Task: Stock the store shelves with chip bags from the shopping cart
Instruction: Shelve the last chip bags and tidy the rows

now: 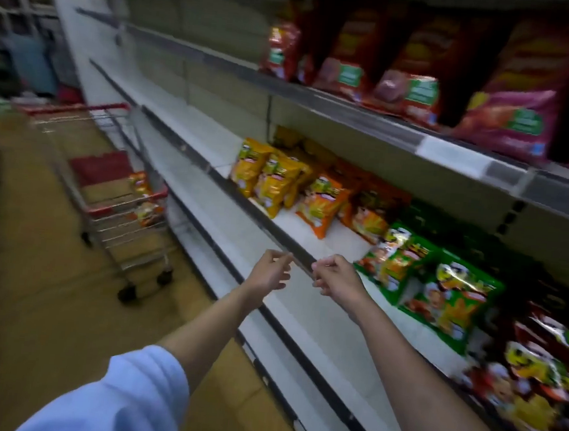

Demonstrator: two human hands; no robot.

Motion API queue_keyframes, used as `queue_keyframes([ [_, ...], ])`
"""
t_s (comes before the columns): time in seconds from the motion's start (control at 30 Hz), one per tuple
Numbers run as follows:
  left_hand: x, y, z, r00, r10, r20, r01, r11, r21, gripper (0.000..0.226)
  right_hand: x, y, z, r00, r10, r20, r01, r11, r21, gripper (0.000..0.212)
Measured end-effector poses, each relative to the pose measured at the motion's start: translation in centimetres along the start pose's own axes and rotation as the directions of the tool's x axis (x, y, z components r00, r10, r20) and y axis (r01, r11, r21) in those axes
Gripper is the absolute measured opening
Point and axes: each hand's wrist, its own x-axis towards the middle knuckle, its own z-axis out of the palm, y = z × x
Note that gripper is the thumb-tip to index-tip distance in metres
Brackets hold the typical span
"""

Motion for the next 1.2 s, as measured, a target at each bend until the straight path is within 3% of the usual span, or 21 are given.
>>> queue_keyframes([
  [0.23,8.0,0.2,-17.8,0.981,-0.033,-0.19,0.014,0.995,-0.102,0.028,10.1,-7.5,15.9,0.99,-0.045,0.135,0.056,0.995,-0.083,0.011],
  [0.4,12.0,0.1,-28.9,0.958,-0.063,-0.279,0.016,0.986,-0.167,0.014,15.8,-11.1,26.1,0.976,-0.067,0.209,0.089,0.992,-0.095,0.013],
  [0.57,16.0,-2.4,-38.2,0.902,-0.17,-0.398,0.081,0.97,-0.23,0.013,21.5,-12.5,35.4,0.951,-0.028,0.309,0.063,0.992,-0.105,0.009],
  [0.77,21.2,-4.0,-45.6,0.849,-0.267,-0.456,0.139,0.946,-0.294,0.019,28.6,-14.9,45.0,0.9,-0.021,0.435,0.109,0.978,-0.178,0.007],
  [0.93,28.2,-3.3,-51.9,0.813,-0.269,-0.517,0.128,0.948,-0.291,0.023,37.7,-17.1,52.4,0.848,-0.036,0.528,0.142,0.977,-0.162,0.015],
  [1.2,40.8,-1.6,-58.6,0.774,-0.311,-0.551,0.207,0.948,-0.243,0.034,51.4,-19.3,59.3,0.806,0.071,0.588,0.071,0.974,-0.215,0.014],
])
